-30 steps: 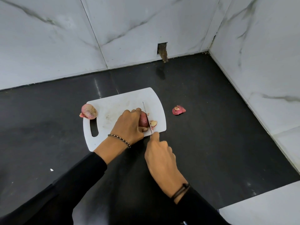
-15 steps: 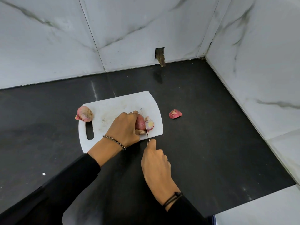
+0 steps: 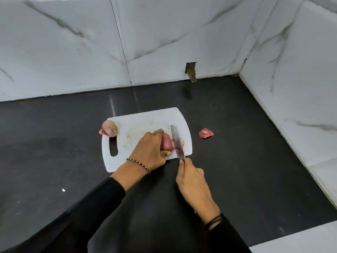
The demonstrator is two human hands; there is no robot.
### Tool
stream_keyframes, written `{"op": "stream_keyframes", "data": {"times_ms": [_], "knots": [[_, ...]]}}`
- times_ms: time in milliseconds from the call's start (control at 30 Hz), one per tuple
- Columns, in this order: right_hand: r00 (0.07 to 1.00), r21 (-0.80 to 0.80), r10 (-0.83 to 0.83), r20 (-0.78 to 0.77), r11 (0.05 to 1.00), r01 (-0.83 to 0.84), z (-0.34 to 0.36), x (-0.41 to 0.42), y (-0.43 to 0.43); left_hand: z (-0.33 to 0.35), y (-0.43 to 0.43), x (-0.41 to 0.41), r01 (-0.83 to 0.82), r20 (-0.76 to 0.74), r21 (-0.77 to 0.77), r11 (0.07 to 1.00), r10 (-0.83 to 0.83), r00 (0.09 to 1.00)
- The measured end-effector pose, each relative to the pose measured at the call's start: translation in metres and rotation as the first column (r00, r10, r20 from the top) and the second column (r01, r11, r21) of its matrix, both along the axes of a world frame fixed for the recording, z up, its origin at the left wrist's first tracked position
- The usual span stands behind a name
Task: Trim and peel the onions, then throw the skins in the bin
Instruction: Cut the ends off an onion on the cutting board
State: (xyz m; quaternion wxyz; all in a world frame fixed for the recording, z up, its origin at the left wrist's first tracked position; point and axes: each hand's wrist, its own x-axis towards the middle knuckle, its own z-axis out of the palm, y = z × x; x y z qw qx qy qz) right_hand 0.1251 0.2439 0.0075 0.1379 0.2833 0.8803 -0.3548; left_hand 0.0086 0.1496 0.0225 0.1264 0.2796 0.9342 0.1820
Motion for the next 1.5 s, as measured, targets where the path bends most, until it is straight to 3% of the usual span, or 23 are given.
{"op": "stream_keyframes", "data": {"times_ms": [100, 267, 400, 567, 800, 933, 1133, 1267, 1400, 1500], "knots": [[0.991, -0.161, -0.119, -0.066, 0.981, 0.107, 0.003, 0.006, 0.002, -0.005, -0.006, -0.001, -0.025, 0.031, 0.031, 0.999, 0.024, 0.999], [0.969, -0.178, -0.173, -0.175, 0.974, 0.142, 0.013, 0.012, 0.01, -0.01, -0.016, -0.001, -0.071, 0.081, 0.072, 0.995, 0.065, 0.995], [0.983, -0.062, -0.049, -0.175, 0.997, 0.038, 0.01, 0.008, 0.004, -0.01, -0.015, -0.002, -0.068, 0.065, 0.08, 0.994, 0.063, 0.996], [0.998, 0.115, 0.05, -0.024, 0.992, -0.047, -0.004, 0.001, -0.008, -0.008, -0.011, -0.001, -0.057, 0.063, 0.057, 0.997, 0.054, 0.997], [0.992, 0.179, 0.097, 0.079, 0.978, -0.109, -0.005, -0.004, -0.007, -0.009, -0.003, -0.005, -0.033, -0.016, 0.015, 0.999, 0.033, 0.999], [0.985, 0.318, 0.16, 0.06, 0.933, -0.17, -0.008, -0.004, -0.007, -0.009, 0.0, -0.006, -0.043, -0.037, 0.004, 0.999, 0.044, 0.998], [0.987, 0.475, 0.152, -0.048, 0.873, -0.111, -0.014, 0.0, -0.01, -0.004, 0.007, 0.002, -0.075, -0.042, -0.036, 0.997, 0.074, 0.996], [0.988, 0.535, 0.151, 0.026, 0.833, -0.142, -0.012, 0.005, -0.006, -0.004, 0.017, 0.008, -0.075, -0.063, -0.049, 0.996, 0.072, 0.995], [0.989, 0.528, 0.15, -0.019, 0.841, -0.117, -0.014, 0.003, -0.002, -0.002, 0.027, 0.012, -0.041, -0.102, -0.104, 0.994, 0.03, 0.994], [0.992, 0.301, 0.121, 0.032, 0.945, -0.125, -0.011, -0.008, 0.005, 0.002, 0.03, 0.011, -0.03, -0.098, -0.103, 0.994, 0.019, 0.995]]}}
